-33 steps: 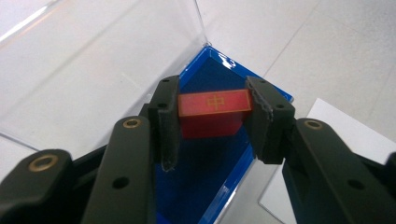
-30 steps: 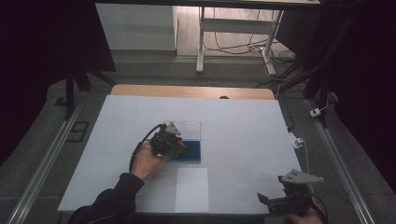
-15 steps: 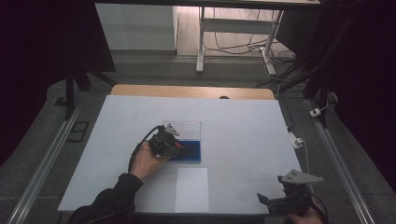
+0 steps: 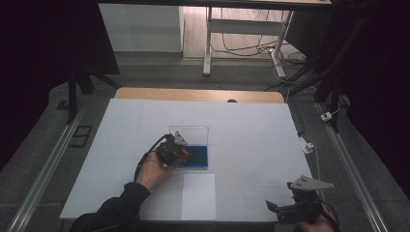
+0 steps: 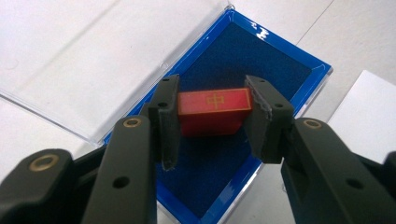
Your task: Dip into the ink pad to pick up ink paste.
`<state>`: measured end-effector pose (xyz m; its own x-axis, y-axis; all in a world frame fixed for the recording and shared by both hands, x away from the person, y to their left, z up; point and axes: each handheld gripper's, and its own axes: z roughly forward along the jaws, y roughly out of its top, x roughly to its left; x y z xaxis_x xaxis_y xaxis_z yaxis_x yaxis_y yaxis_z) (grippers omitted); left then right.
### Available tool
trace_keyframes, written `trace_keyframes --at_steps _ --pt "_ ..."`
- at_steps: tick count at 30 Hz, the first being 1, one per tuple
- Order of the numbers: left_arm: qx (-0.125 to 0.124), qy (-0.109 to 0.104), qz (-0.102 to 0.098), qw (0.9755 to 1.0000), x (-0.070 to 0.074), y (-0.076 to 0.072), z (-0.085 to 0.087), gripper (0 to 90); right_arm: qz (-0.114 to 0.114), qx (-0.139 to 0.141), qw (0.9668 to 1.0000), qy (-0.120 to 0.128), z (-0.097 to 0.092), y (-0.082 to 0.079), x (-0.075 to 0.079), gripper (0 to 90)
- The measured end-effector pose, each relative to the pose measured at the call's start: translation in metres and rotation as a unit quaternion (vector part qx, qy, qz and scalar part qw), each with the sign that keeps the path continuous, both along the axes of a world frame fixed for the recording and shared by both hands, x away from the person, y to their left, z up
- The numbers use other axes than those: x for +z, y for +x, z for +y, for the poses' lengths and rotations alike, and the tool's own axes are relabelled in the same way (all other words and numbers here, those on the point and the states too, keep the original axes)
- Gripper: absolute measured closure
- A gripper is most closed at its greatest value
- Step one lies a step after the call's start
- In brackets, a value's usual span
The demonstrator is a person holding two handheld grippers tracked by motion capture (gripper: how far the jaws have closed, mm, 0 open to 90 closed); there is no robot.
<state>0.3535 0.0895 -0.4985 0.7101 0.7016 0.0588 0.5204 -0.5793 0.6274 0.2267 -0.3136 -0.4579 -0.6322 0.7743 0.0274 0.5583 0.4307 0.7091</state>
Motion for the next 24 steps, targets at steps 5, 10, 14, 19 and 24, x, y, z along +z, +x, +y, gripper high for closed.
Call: trace_keyframes --at_steps 5,10,14,19,24 --pt "0.0 -0.036 0.026 0.999 -0.002 0.007 0.01 58.9 0.0 0.0 1.0 -0.002 0.0 0.0 0.0 0.3" --pt "0.003 -0.072 0.051 0.9961 -0.004 0.012 0.019 58.9 0.0 -0.001 1.0 -0.001 0.0 0.0 0.0 0.2" --pt "0.003 -0.05 0.039 0.998 -0.002 0.009 0.014 58.9 0.001 0.0 1.0 -0.003 0.0 0.0 0.0 0.2" --pt "0.004 -0.028 0.025 0.9993 -0.001 0.006 0.007 58.9 0.001 0.001 1.0 -0.004 0.001 0.0 0.0 0.2" --pt "0.004 -0.054 0.041 0.9977 -0.003 0.01 0.014 58.8 0.0 0.001 1.0 -0.004 0.0 0.0 0.0 0.3"
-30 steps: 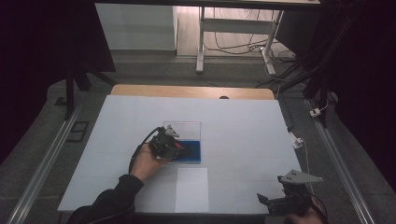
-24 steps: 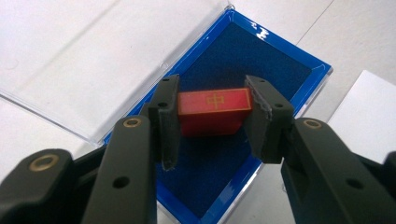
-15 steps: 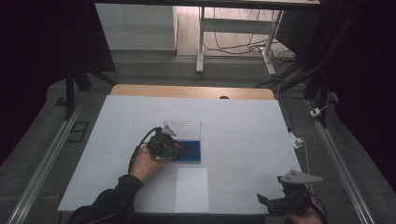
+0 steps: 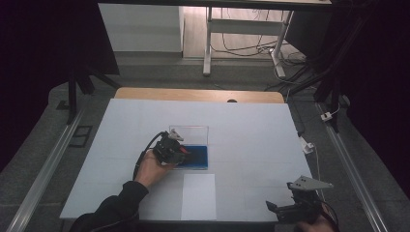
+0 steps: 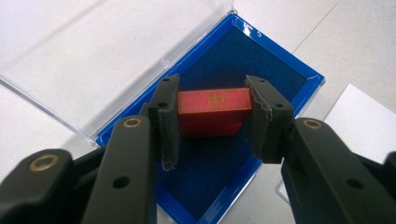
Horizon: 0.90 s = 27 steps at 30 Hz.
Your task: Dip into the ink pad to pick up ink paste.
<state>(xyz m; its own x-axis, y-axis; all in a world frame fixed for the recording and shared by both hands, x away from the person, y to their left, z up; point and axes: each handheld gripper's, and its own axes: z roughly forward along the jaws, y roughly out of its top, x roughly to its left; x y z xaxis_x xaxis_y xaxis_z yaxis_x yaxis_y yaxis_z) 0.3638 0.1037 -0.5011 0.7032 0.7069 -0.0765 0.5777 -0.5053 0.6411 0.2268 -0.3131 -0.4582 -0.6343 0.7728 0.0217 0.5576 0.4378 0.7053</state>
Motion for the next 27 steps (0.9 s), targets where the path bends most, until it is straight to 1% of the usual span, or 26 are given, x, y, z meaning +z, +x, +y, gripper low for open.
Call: trace_keyframes --at_steps 5,6,8,13,15,17,23,27 --pt "-0.005 0.01 -0.006 0.9999 0.001 0.0 -0.002 58.7 0.0 0.0 1.0 0.0 0.0 0.0 0.0 0.3" --pt "-0.002 0.011 -0.009 0.9999 0.001 -0.001 -0.003 58.6 0.0 0.0 1.0 0.001 0.0 0.0 0.0 0.3" --pt "-0.005 0.018 -0.014 0.9997 0.002 -0.002 -0.004 58.5 -0.001 0.001 1.0 0.001 0.0 0.0 0.0 0.3" --pt "-0.005 0.019 -0.013 0.9997 0.004 -0.001 -0.005 58.4 -0.001 0.002 1.0 0.001 0.0 0.0 0.0 0.3" --pt "-0.002 0.013 -0.02 0.9997 0.006 -0.001 -0.004 58.4 0.0 0.002 1.0 0.002 0.0 0.0 0.0 0.2" --pt "0.001 0.001 -0.021 0.9998 0.008 0.0 -0.002 58.4 0.0 0.003 1.0 0.001 0.0 0.0 0.0 0.3" --pt "0.004 -0.026 -0.018 0.9995 0.014 0.001 0.001 58.3 0.001 0.005 1.0 0.001 0.0 0.0 0.0 0.3" --pt "0.004 -0.033 -0.016 0.9993 0.016 0.002 -0.002 58.3 0.001 0.005 1.0 0.0 0.0 0.0 0.0 0.3"
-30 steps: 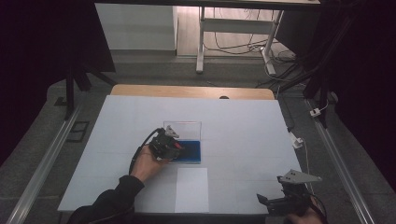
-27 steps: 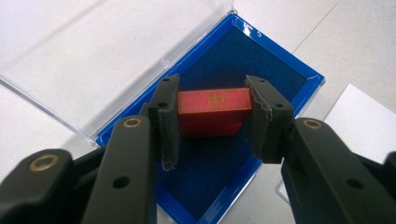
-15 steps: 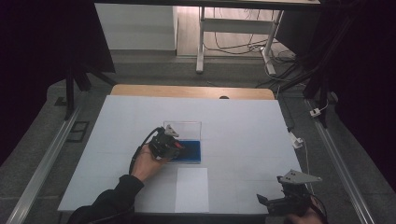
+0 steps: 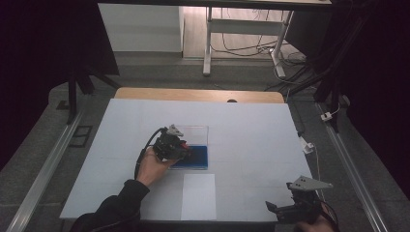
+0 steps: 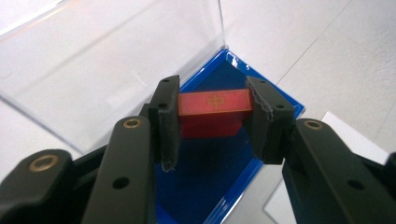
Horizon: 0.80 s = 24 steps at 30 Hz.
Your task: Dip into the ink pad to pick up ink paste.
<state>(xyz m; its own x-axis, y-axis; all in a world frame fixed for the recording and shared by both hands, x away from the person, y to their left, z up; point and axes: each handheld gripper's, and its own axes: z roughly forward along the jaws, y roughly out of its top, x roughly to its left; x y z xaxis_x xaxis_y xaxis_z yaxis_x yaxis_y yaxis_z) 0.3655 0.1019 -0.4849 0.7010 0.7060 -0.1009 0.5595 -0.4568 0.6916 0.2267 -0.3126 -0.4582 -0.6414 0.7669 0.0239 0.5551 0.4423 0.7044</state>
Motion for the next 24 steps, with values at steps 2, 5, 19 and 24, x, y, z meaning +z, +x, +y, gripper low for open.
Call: trace_keyframes --at_steps 2,5,19,24 --pt "-0.003 0.0 -0.002 1.0 0.001 0.0 -0.002 58.3 0.001 0.0 1.0 0.0 0.0 0.0 0.0 0.3" --pt "-0.007 -0.002 0.001 1.0 0.001 0.0 -0.004 58.3 0.001 0.0 1.0 -0.001 0.0 0.0 0.0 0.3" --pt "-0.011 0.017 0.003 0.9998 -0.007 0.003 -0.016 58.1 0.002 0.003 1.0 -0.003 0.0 0.0 0.0 0.3" --pt "-0.013 0.028 0.003 0.9995 -0.011 0.003 -0.018 58.2 0.002 0.003 1.0 -0.004 0.0 0.0 0.0 0.3"
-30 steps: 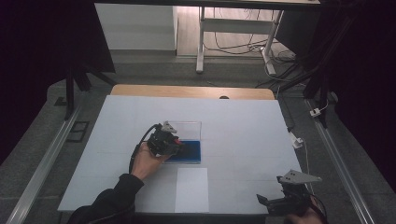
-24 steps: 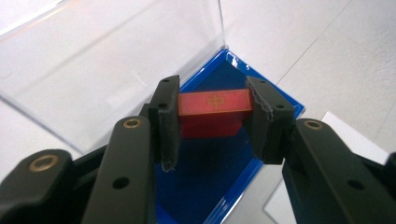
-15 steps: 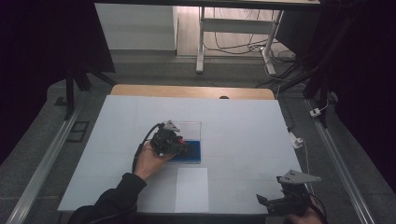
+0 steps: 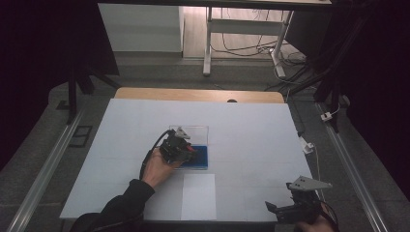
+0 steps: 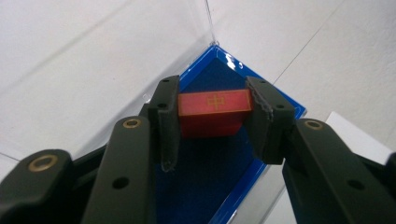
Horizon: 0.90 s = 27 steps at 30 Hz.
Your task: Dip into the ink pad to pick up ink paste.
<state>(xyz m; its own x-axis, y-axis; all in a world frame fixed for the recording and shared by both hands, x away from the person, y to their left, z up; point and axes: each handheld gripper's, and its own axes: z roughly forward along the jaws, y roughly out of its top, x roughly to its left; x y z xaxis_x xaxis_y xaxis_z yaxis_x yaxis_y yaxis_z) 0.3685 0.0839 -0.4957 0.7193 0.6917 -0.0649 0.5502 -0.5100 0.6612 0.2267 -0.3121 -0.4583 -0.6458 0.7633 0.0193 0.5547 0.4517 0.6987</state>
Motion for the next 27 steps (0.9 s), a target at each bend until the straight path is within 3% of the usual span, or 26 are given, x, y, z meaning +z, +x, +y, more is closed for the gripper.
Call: trace_keyframes --at_steps 6,13,17,22,24,27 --pt "-0.005 0.011 -0.008 0.9999 -0.003 -0.001 -0.002 58.4 -0.001 0.0 1.0 0.0 0.0 0.0 0.0 0.3" --pt "0.006 0.01 -0.001 0.9999 -0.005 -0.002 -0.002 58.5 0.0 0.0 1.0 -0.001 0.0 0.0 0.0 0.3" --pt "0.006 0.035 -0.019 0.9992 -0.004 -0.007 -0.009 58.8 0.001 -0.001 1.0 -0.001 0.001 0.0 0.0 0.3" --pt "0.007 0.068 -0.047 0.9966 -0.003 -0.014 -0.018 58.9 0.002 -0.001 1.0 -0.002 0.001 0.0 -0.001 0.3" --pt "0.008 0.062 -0.04 0.9973 -0.003 -0.012 -0.017 58.9 0.002 -0.001 1.0 -0.002 0.001 0.0 -0.001 0.3" --pt "0.009 0.033 -0.013 0.9993 -0.004 -0.006 -0.009 58.9 0.002 -0.001 1.0 -0.002 0.001 0.0 -0.001 0.3"
